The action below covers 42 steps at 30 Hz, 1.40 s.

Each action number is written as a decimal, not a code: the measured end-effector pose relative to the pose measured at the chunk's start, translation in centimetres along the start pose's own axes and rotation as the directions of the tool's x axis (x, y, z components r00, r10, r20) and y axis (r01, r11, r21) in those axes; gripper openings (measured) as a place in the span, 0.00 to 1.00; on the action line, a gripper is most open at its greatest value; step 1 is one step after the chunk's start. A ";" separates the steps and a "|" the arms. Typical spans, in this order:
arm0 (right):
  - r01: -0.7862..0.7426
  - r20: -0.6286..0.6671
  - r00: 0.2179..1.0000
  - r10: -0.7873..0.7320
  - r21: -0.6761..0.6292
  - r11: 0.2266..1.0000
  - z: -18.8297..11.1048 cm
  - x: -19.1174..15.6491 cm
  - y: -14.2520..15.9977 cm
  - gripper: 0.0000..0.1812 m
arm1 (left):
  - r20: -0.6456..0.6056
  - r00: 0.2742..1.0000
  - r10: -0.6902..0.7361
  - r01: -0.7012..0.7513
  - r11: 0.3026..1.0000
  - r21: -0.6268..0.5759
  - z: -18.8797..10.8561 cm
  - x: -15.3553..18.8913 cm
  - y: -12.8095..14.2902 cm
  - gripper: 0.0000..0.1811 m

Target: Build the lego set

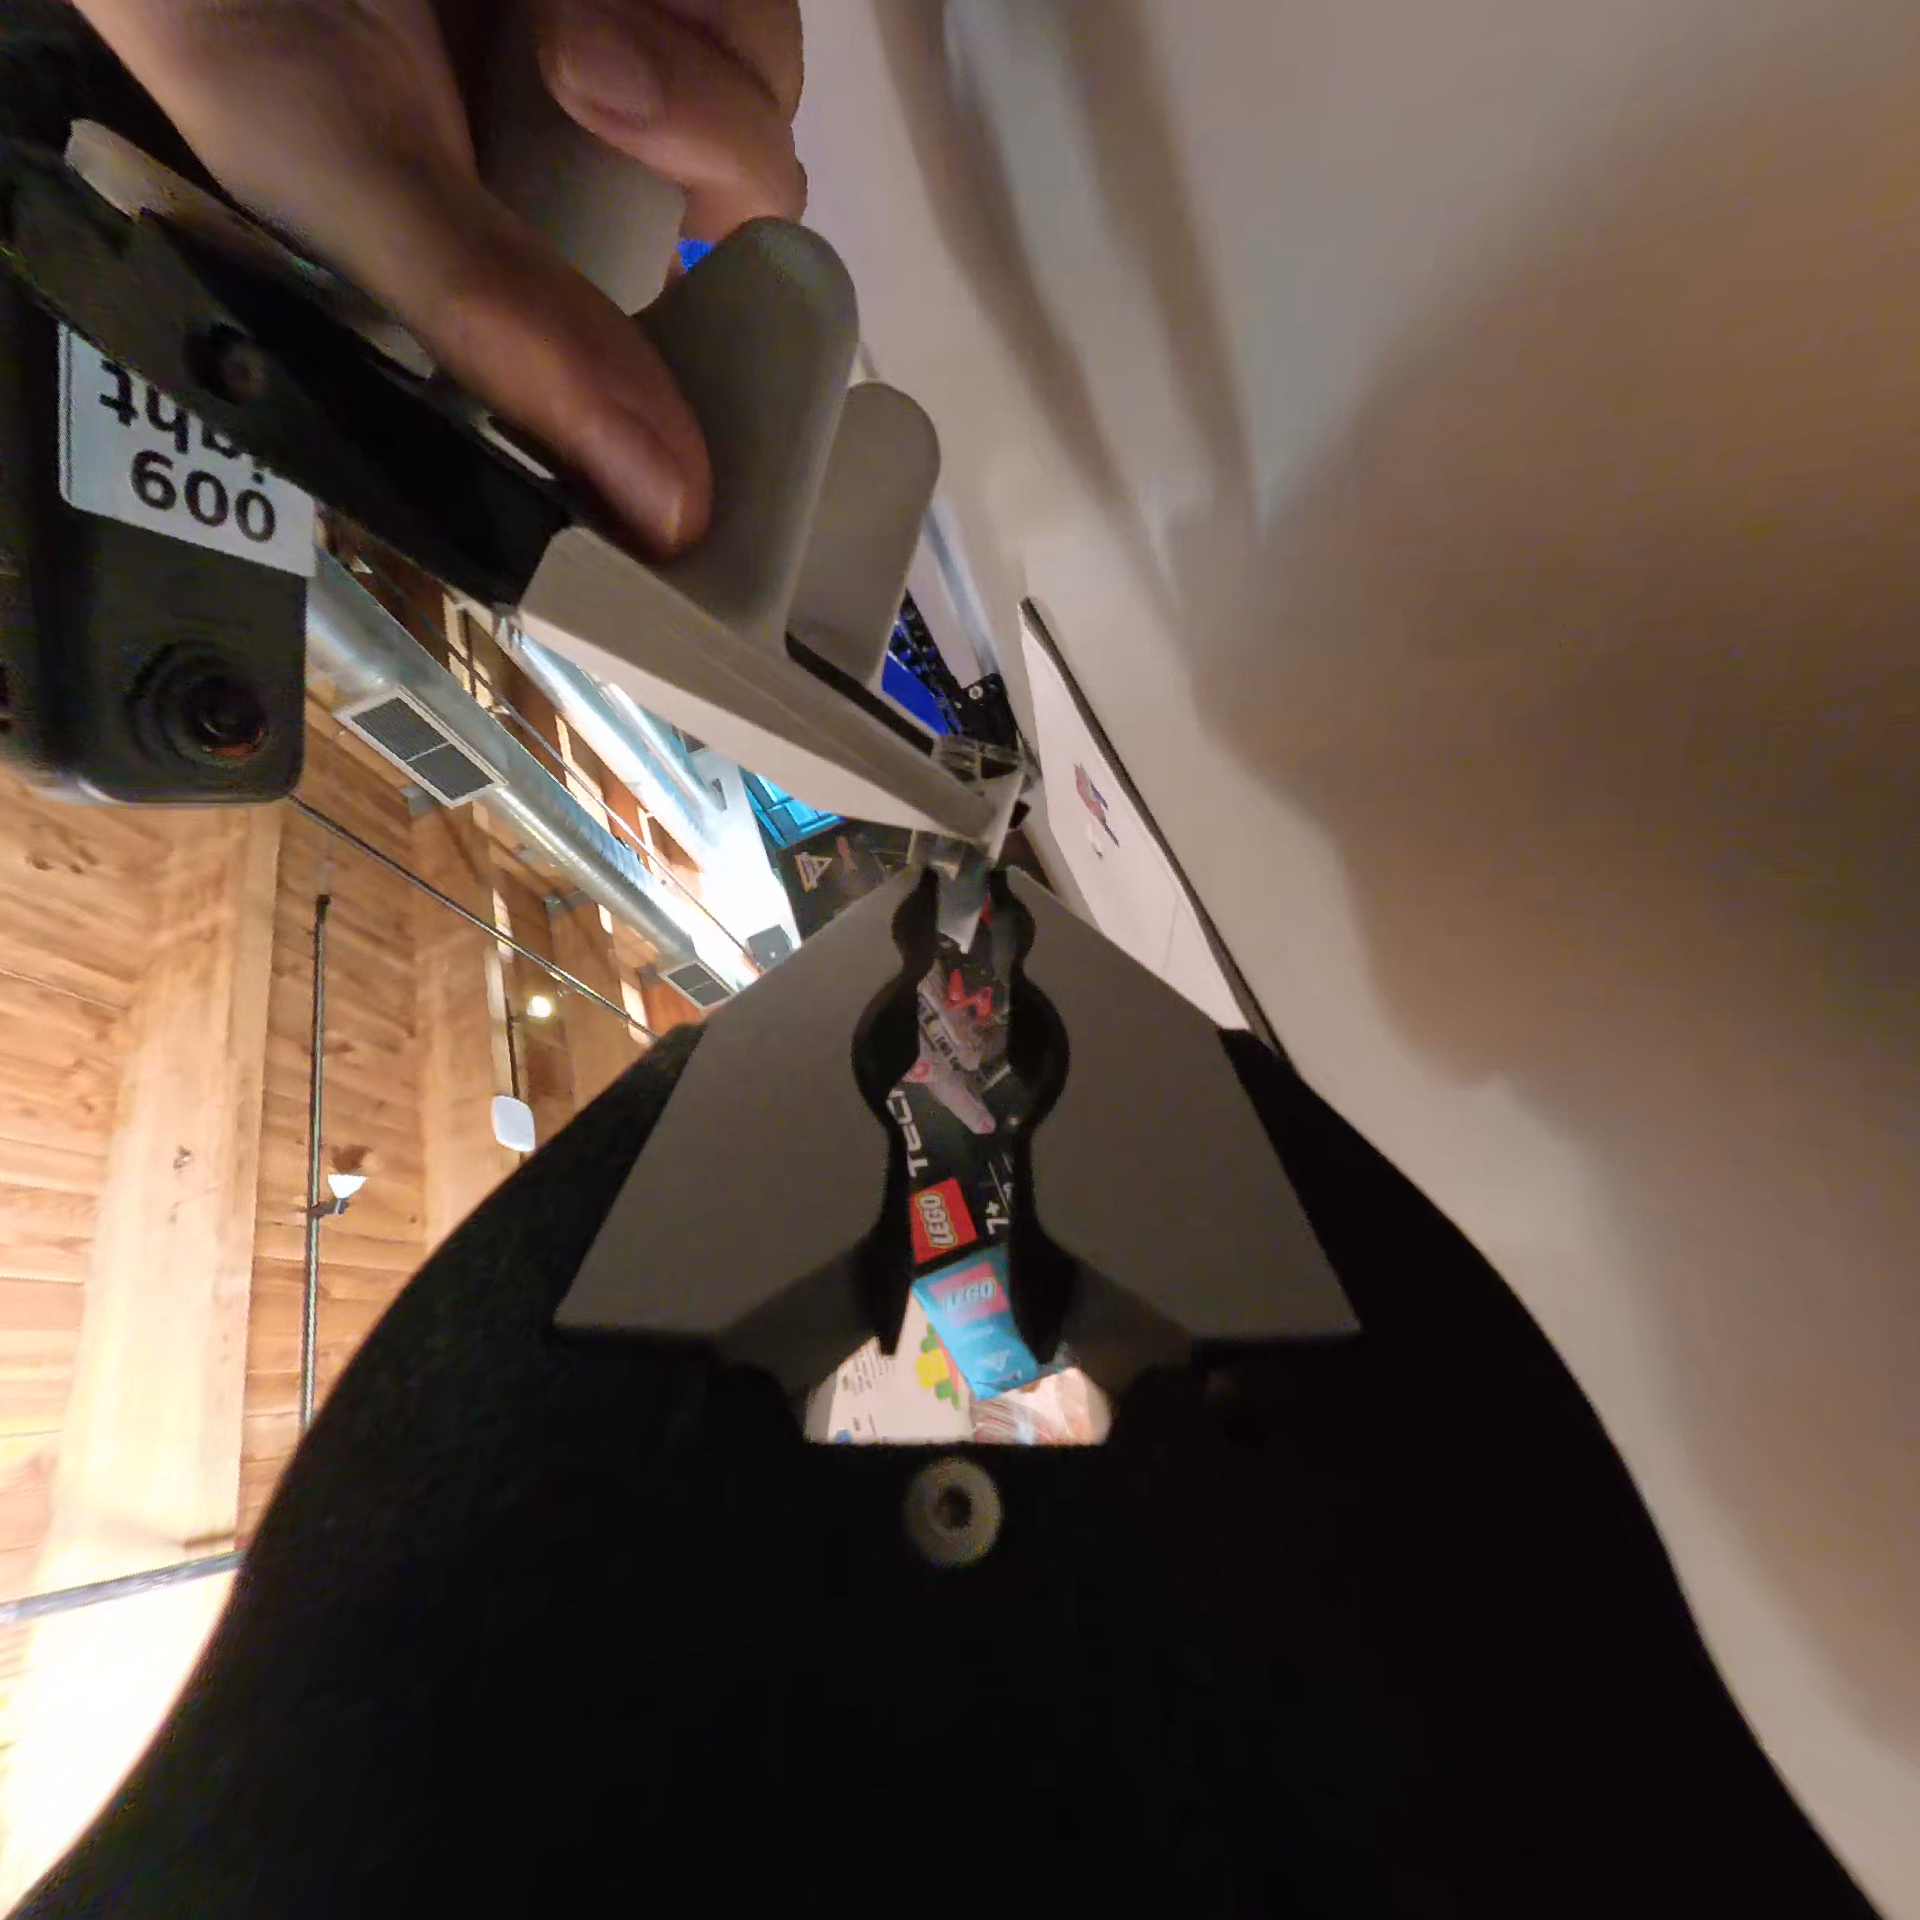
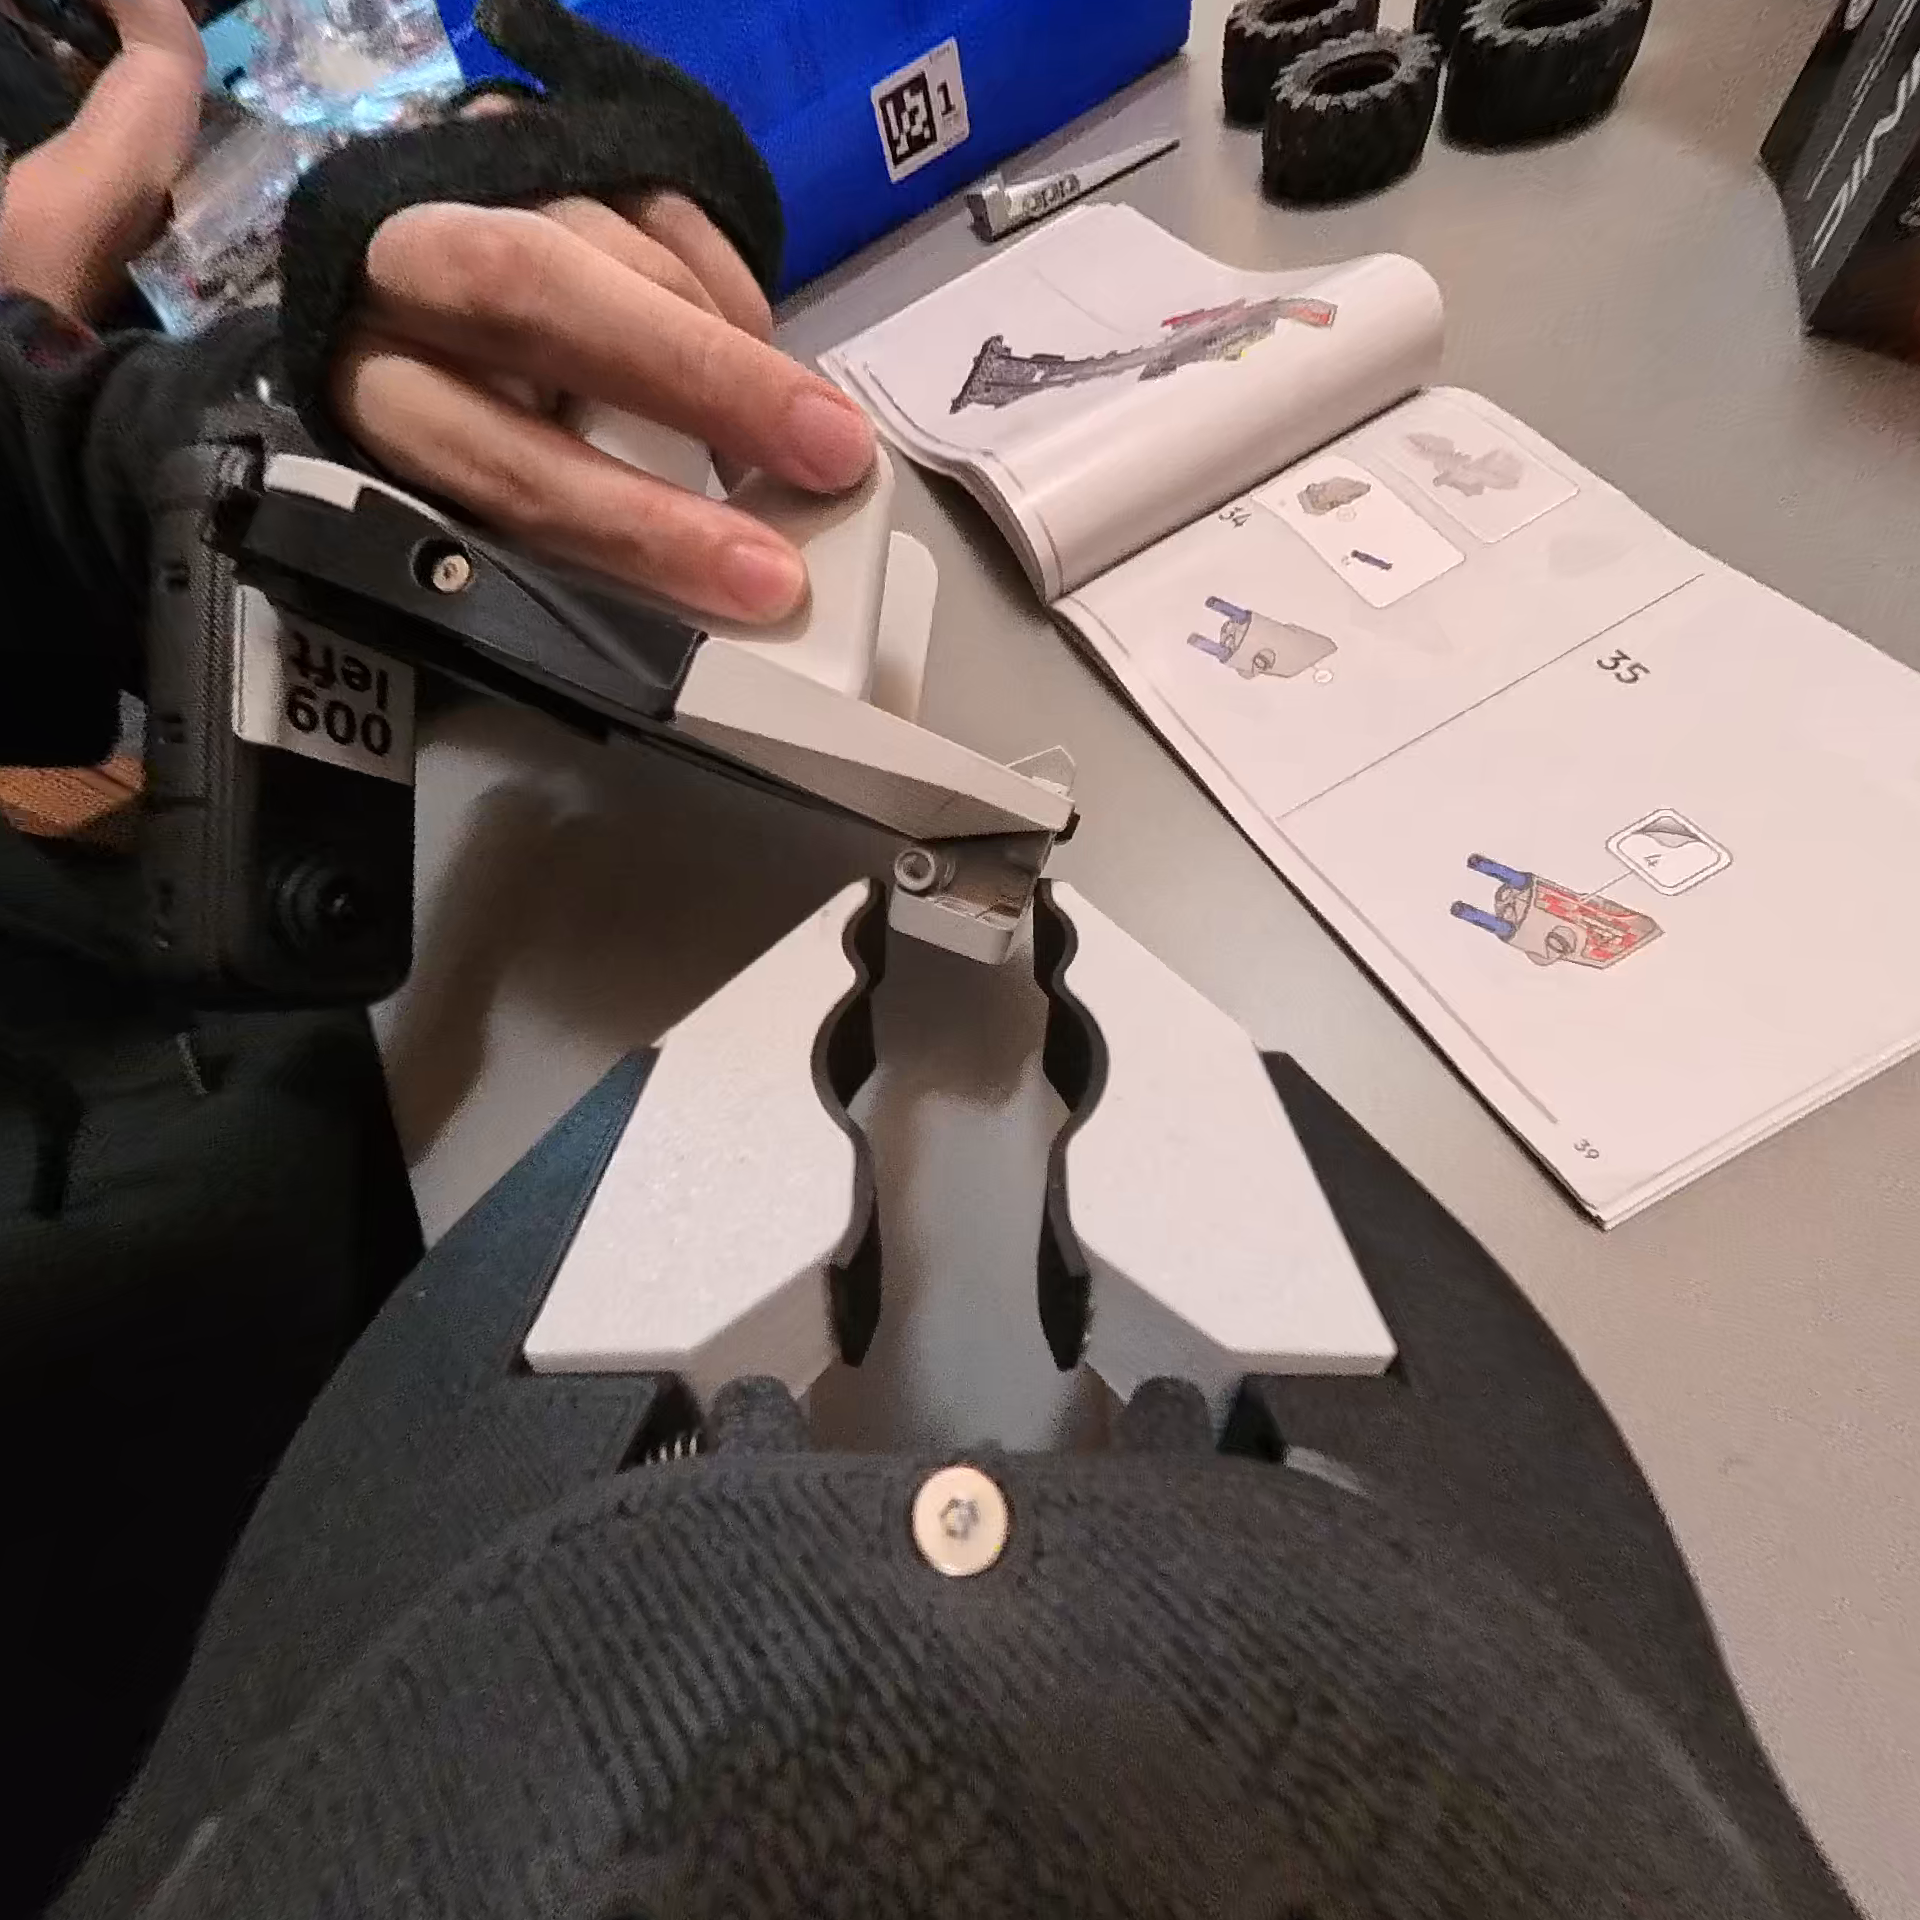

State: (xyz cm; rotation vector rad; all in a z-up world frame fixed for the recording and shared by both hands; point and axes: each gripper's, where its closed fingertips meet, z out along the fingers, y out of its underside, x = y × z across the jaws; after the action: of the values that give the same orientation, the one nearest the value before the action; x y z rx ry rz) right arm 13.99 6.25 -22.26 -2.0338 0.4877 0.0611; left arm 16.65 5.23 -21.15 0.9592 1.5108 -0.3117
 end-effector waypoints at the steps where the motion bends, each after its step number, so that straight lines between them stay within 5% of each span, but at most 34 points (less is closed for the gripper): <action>1: 0.024 -0.016 1.000 -0.024 -0.010 1.000 0.0 0.3 0.2 0.14 | -0.010 1.000 0.006 -0.006 1.000 -0.005 0.1 0.1 -0.1 0.04; 7: 0.153 -0.173 0.969 -0.177 -0.145 0.978 -0.7 2.9 2.2 0.14 | -0.125 0.971 -0.204 0.191 0.975 -0.113 -0.3 1.2 2.2 0.10; 10: 0.120 -0.204 0.966 -0.156 -0.178 0.977 0.0 3.0 3.0 0.14 | -0.218 0.823 -0.525 0.507 0.851 -0.136 -1.0 2.0 2.2 0.13; 13: 0.055 -0.215 0.972 -0.095 -0.181 0.982 0.6 3.2 3.2 0.14 | -0.288 0.494 -0.820 0.811 0.554 -0.186 -1.4 2.1 0.8 0.12; 17: 0.046 -0.200 0.977 -0.079 -0.165 0.985 0.8 3.1 3.0 0.14 | -0.325 0.089 -0.942 0.932 0.194 -0.308 -1.9 3.0 -0.6 0.12; 20: 0.118 -0.204 0.967 -0.152 -0.169 0.978 0.9 3.0 3.0 0.14 | -0.295 -0.139 -0.945 0.924 -0.017 -0.382 -2.3 3.6 -0.6 0.11; 24: 0.311 -0.248 0.910 -0.332 -0.121 0.943 0.8 2.2 1.3 0.14 | -0.219 -0.501 -0.837 0.842 -0.412 -0.349 -2.1 1.9 0.2 0.12; 28: 0.478 -0.326 0.833 -0.448 0.012 0.879 0.6 0.5 -1.6 0.14 | -0.184 -0.704 -0.686 0.706 -0.648 -0.284 -2.0 0.8 1.5 0.12; 32: 0.562 -0.332 0.792 -0.513 0.069 0.824 1.0 -0.7 -2.4 0.14 | -0.265 -0.794 -0.547 0.601 -0.772 -0.210 -2.4 -1.1 1.4 0.07; 35: 0.581 -0.316 0.783 -0.535 0.066 0.811 1.6 -1.1 -2.2 0.14 | -0.295 -0.804 -0.517 0.584 -0.779 -0.228 -2.6 -1.0 0.8 0.03; 39: 0.591 -0.284 0.776 -0.564 0.015 0.806 2.1 -1.1 -1.4 0.14 | -0.262 -0.701 -0.663 0.713 -0.661 -0.233 -2.7 0.0 0.4 0.02; 42: 0.560 -0.203 0.807 -0.555 -0.036 0.828 2.2 -1.0 -0.3 0.13 | -0.302 -0.565 -0.768 0.822 -0.493 -0.285 -3.1 0.6 -0.1 0.02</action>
State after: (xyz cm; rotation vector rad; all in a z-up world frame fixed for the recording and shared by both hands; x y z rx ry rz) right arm 13.53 8.58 -22.87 -2.0923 -0.0077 -0.5184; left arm 14.44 7.55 -21.12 -0.9505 2.4268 -1.7276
